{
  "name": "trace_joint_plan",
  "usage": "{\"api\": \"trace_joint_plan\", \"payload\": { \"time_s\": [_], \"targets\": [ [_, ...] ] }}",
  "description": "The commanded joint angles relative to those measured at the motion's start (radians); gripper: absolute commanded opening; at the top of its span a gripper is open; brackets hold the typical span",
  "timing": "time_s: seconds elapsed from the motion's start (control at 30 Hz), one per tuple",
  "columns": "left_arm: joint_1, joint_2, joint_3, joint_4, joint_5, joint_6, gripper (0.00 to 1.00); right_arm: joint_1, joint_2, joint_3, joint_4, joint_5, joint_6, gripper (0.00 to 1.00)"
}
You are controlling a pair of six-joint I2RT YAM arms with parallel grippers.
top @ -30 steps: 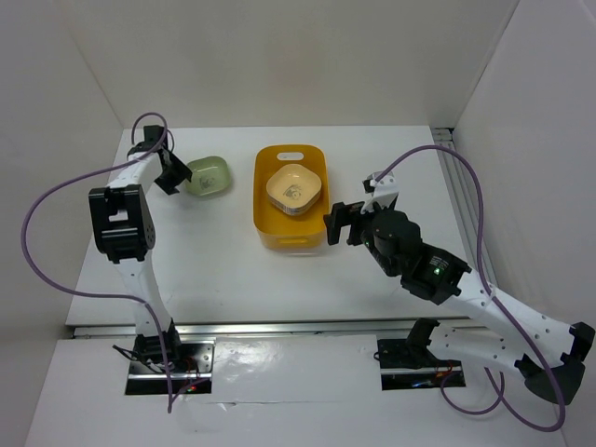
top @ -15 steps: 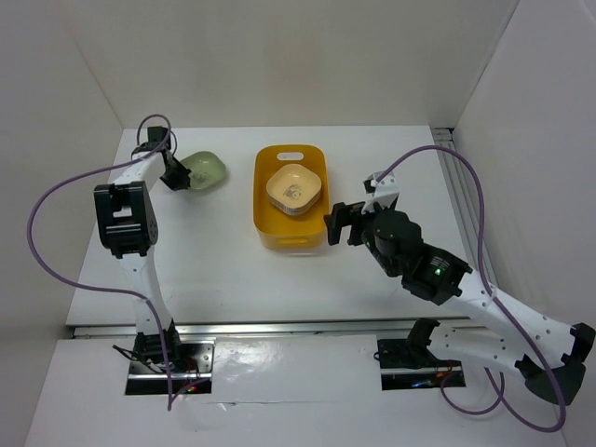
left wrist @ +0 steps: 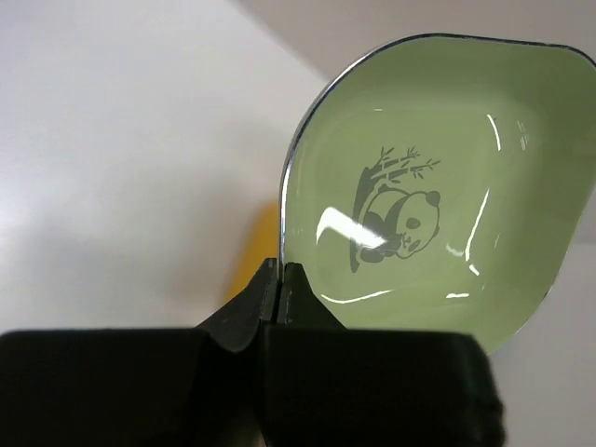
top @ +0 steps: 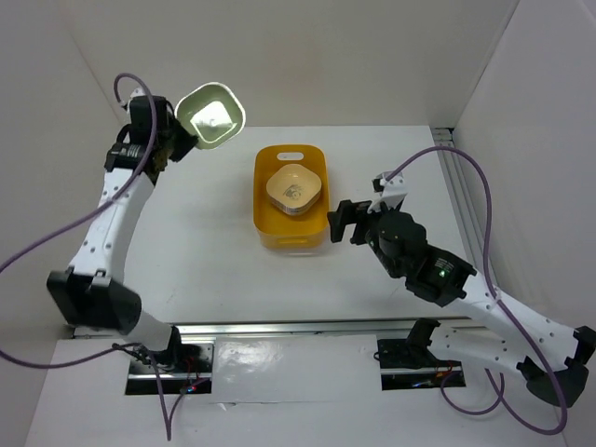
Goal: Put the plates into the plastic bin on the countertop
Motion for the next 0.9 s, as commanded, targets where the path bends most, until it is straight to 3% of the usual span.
{"api": "trace_joint_plan", "payload": {
  "time_s": [0.0, 0.23, 0.37, 0.63, 0.87],
  "targets": [
    [-0.082, -0.085, -0.065, 0.042, 0.007, -0.075, 0.00, -0.005, -0.030, 0.002, -0.020, 0.046, 0.052, 1.00],
    [-0.281, -0.113, -0.182, 0.129, -0.020, -0.312, 0.00, -0.005, -0.148, 0.020, -0.100, 0.181, 0.169, 1.00],
    [-0.387, -0.050, -0.182, 0.212, -0.057, -0.397, 0.00, -0.005, -0.183, 0.039, -0.140, 0.190, 0.190, 1.00],
    [-0.450, 0.213, -0.002, 0.172, -0.122, -0.475, 0.00, -0.005, -0.205, 0.014, -0.172, 0.149, 0.244, 1.00],
    [-0.450, 0.309, 0.070, 0.112, -0.146, -0.504, 0.00, -0.005, -0.225, -0.004, -0.181, 0.130, 0.244, 1.00]
  ]
}}
